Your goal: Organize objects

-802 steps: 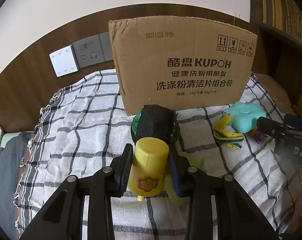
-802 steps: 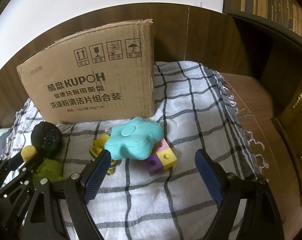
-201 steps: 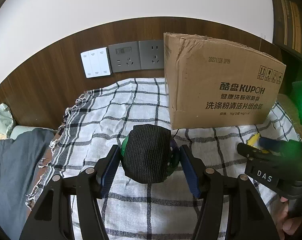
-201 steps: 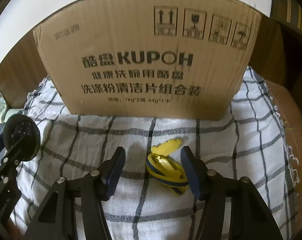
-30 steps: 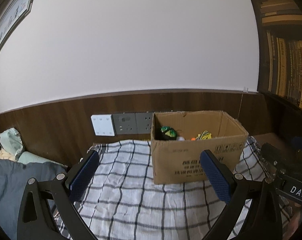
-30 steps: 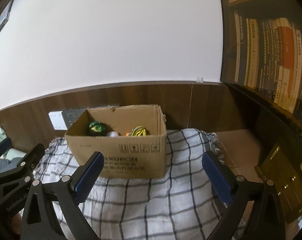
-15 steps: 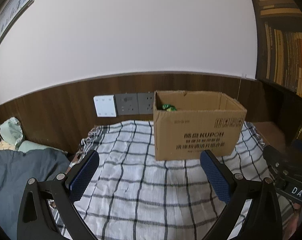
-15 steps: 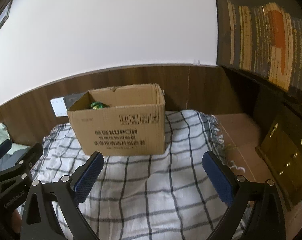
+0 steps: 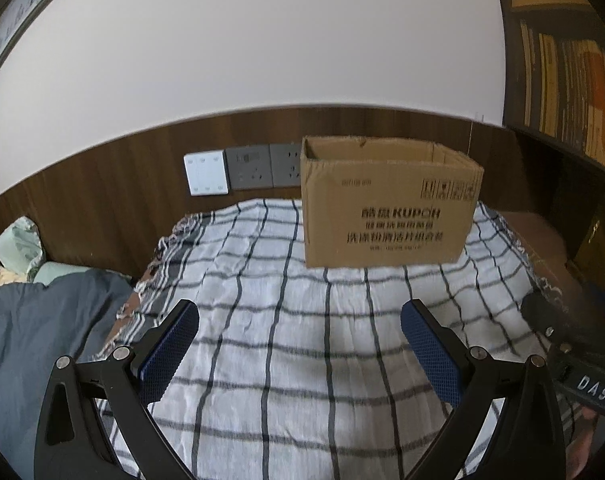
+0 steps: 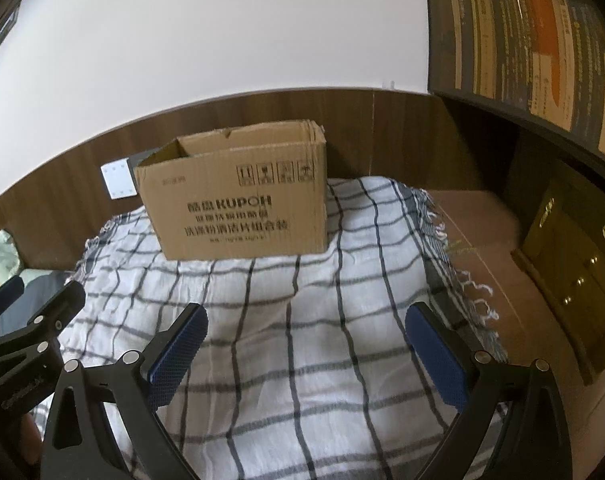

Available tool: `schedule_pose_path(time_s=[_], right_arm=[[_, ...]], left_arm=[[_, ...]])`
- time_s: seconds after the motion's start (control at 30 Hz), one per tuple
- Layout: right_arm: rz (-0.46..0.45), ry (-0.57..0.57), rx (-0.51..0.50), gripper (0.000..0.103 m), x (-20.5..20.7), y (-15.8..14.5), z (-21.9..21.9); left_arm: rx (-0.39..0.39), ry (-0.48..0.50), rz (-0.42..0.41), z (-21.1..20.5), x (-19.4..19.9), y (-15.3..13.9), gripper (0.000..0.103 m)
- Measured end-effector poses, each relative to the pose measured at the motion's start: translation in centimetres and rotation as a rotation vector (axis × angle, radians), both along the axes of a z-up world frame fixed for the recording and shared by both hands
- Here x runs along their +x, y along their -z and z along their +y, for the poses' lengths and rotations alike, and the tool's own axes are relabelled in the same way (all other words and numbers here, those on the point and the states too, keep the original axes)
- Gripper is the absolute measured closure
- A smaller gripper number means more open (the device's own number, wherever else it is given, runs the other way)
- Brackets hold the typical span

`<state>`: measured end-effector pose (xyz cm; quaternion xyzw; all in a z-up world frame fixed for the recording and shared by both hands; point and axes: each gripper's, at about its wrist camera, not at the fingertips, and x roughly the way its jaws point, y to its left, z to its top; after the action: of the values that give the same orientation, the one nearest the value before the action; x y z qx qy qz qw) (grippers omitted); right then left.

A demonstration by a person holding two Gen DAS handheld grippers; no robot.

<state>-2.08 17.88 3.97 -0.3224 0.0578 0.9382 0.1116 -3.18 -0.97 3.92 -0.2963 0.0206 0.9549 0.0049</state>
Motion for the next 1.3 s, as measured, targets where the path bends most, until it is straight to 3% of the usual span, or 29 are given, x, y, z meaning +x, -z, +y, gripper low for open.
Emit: schedule_pose_path(time_s=[0.3, 0.67, 1.3], right_arm=[[-0.052, -0.026, -0.002, 0.003, 1.7, 2.1, -1.1], [-0.112, -0.031, -0.018, 0.003, 2.5, 4.2, -1.7], [-0.124, -0.02, -0.025, 0.003, 2.2, 4.5, -1.3]], left_arm=[[-0.006, 0.0, -0.082, -0.3, 1.5, 2.7, 0.0], [-0.034, -0.014, -0.117, -0.6, 2.2, 3.8, 0.0], [-0.045, 0.005, -0.148, -0.1, 1.8, 4.5, 0.0]])
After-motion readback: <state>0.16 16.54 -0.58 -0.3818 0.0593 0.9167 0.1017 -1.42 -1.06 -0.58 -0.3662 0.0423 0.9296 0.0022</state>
